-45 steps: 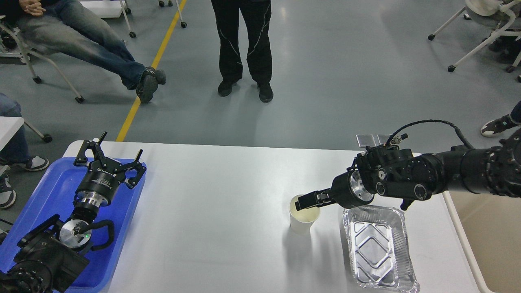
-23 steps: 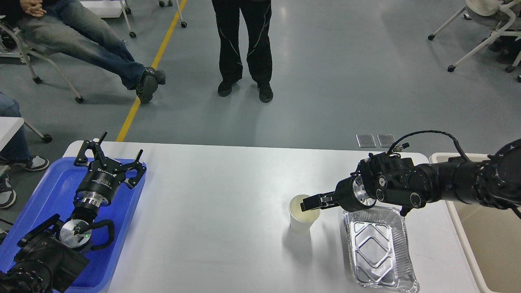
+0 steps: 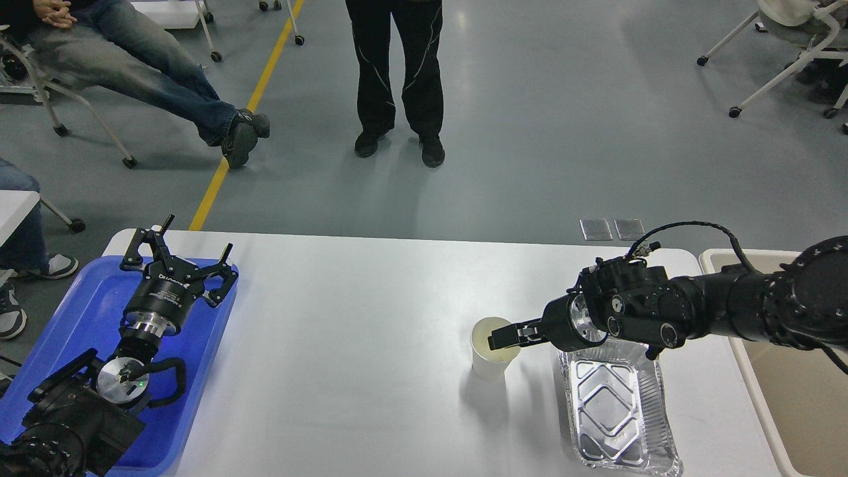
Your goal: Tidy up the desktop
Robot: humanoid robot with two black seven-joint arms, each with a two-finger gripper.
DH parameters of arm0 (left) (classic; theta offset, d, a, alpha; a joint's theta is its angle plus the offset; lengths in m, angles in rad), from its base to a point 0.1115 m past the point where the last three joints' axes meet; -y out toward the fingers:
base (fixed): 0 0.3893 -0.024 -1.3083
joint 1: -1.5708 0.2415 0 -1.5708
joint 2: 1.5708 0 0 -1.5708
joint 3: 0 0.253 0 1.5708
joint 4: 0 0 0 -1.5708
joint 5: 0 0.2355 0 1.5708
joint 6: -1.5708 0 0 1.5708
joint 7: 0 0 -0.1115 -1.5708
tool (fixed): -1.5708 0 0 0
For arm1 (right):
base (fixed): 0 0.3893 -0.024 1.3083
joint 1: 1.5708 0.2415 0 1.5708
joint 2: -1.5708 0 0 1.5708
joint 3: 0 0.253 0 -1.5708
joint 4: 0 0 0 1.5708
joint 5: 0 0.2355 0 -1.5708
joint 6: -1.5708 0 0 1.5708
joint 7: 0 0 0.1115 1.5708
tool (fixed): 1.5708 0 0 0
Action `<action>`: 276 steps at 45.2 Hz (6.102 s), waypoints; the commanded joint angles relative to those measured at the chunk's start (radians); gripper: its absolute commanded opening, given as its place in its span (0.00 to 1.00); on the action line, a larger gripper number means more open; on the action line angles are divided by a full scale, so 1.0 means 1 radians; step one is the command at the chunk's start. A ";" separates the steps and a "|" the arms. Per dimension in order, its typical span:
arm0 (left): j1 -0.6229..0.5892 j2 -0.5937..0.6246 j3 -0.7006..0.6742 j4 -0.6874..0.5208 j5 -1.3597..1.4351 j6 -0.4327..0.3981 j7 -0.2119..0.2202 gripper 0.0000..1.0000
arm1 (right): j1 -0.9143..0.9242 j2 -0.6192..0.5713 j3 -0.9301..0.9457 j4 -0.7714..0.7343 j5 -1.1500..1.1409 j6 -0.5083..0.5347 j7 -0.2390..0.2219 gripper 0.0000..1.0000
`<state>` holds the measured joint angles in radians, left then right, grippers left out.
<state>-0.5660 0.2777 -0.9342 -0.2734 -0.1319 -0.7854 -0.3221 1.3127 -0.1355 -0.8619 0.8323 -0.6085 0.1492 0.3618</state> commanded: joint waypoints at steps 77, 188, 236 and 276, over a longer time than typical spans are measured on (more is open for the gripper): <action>0.000 0.000 0.000 0.000 0.000 0.000 0.000 1.00 | 0.405 -0.618 0.279 0.403 0.151 0.122 0.051 0.00; 0.000 0.000 0.000 0.000 0.000 0.000 0.000 1.00 | -0.596 -0.326 0.383 -0.684 0.662 -0.287 -0.497 0.00; 0.000 0.000 0.000 0.000 0.000 0.000 0.000 1.00 | -0.538 -0.358 0.885 -0.670 0.664 -0.298 -0.494 1.00; 0.000 0.000 0.000 0.000 0.000 0.000 0.000 1.00 | -0.424 -0.573 1.715 -0.216 0.619 0.012 -0.123 1.00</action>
<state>-0.5661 0.2776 -0.9342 -0.2732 -0.1319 -0.7854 -0.3221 0.8964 -0.6906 0.6622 0.5143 0.0306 0.0087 0.0386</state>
